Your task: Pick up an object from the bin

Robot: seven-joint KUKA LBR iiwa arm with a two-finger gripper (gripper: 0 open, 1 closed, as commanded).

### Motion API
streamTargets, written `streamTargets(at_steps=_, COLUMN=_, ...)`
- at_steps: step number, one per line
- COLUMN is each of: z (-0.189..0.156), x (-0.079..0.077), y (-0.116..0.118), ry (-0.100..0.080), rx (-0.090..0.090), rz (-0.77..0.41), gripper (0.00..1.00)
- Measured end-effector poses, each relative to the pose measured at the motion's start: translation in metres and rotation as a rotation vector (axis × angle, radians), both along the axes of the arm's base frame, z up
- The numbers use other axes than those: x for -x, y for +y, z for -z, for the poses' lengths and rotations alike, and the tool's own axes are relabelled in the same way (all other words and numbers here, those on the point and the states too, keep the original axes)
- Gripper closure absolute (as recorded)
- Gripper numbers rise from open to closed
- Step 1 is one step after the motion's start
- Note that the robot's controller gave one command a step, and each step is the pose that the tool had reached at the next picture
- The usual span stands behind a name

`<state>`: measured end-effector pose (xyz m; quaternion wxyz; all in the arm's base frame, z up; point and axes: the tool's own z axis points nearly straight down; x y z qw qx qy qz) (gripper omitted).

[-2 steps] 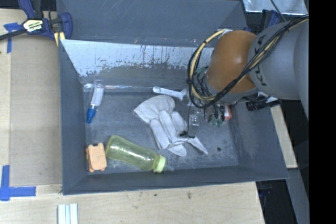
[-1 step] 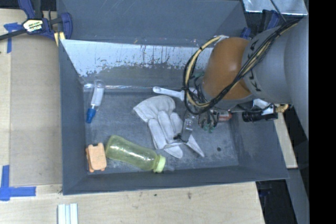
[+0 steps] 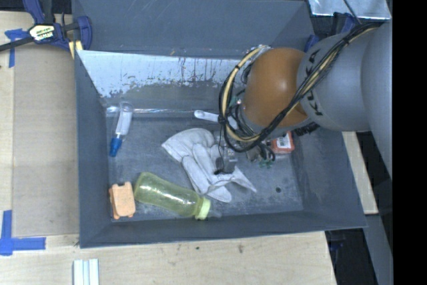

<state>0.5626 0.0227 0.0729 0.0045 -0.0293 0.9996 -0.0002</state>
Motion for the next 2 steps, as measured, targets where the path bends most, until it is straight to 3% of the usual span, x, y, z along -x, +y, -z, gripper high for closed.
streamTargets(at_steps=1, z=0.0, x=0.0, y=0.0, ry=0.0, rx=0.0, rz=0.0, gripper=1.0)
streamTargets(at_steps=2, z=-0.157, x=0.007, y=-0.004, ry=0.004, rx=0.0, rz=0.033, gripper=1.0)
